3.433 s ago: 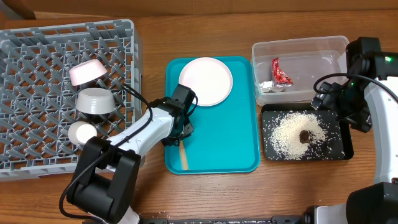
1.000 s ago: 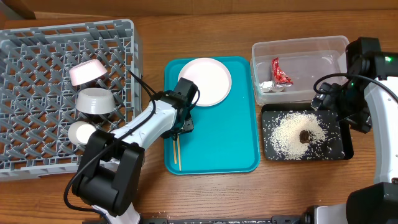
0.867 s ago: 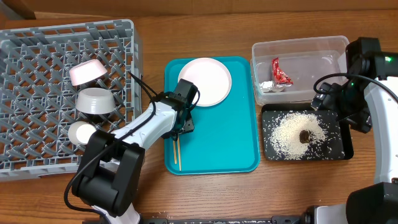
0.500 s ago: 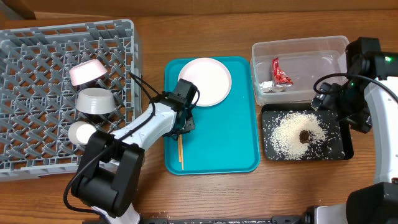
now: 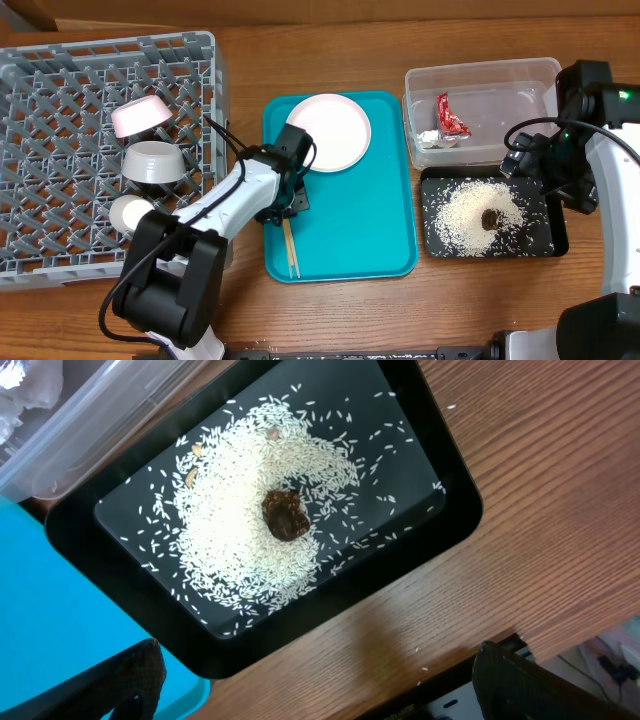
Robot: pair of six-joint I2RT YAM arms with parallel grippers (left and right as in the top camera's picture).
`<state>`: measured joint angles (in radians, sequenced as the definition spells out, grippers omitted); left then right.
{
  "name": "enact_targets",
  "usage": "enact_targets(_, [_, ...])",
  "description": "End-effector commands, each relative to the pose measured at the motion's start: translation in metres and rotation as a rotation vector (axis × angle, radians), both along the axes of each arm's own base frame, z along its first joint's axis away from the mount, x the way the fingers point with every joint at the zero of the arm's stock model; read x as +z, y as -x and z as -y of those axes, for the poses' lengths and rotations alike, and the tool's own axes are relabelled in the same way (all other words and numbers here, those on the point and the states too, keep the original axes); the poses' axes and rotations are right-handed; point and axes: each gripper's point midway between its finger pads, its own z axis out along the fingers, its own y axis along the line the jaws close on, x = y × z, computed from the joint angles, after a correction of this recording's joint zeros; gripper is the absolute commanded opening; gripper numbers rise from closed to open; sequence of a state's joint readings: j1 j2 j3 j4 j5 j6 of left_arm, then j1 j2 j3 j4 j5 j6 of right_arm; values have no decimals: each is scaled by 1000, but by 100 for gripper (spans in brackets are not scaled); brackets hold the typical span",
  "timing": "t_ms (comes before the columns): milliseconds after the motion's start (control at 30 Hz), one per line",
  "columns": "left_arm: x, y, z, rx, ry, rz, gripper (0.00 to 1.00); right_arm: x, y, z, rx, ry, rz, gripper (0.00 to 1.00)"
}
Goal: Sort waste into correct bins and load items into the dishwasher
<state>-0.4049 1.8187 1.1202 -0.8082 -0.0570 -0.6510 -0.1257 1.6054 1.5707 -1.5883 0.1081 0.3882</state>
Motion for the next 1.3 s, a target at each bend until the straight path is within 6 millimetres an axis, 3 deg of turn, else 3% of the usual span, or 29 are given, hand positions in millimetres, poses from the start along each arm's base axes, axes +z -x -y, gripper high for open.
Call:
enact_targets(0, [42, -25, 6, -51, 34, 96, 4, 9, -1, 2, -6, 7, 37, 100])
enact_targets(200, [79, -37, 9, -88, 48, 169, 5, 9, -1, 2, -6, 7, 37, 100])
enact_targets(567, [78, -29, 8, -92, 46, 140, 6, 9, -1, 2, -6, 7, 36, 100])
enact_targets(600, [76, -23, 6, -78, 37, 114, 17, 9, -1, 2, -6, 7, 36, 100])
enact_targets(667, [71, -18, 4, -73, 32, 91, 23, 9, -1, 2, -6, 7, 37, 100])
enact_targets(1033, [9, 4, 4, -54, 51, 1, 35, 9, -1, 2, -6, 8, 38, 100])
enact_targets(1267, [-19, 14, 1, -53, 36, -57, 35, 9, -1, 2, -6, 7, 37, 100])
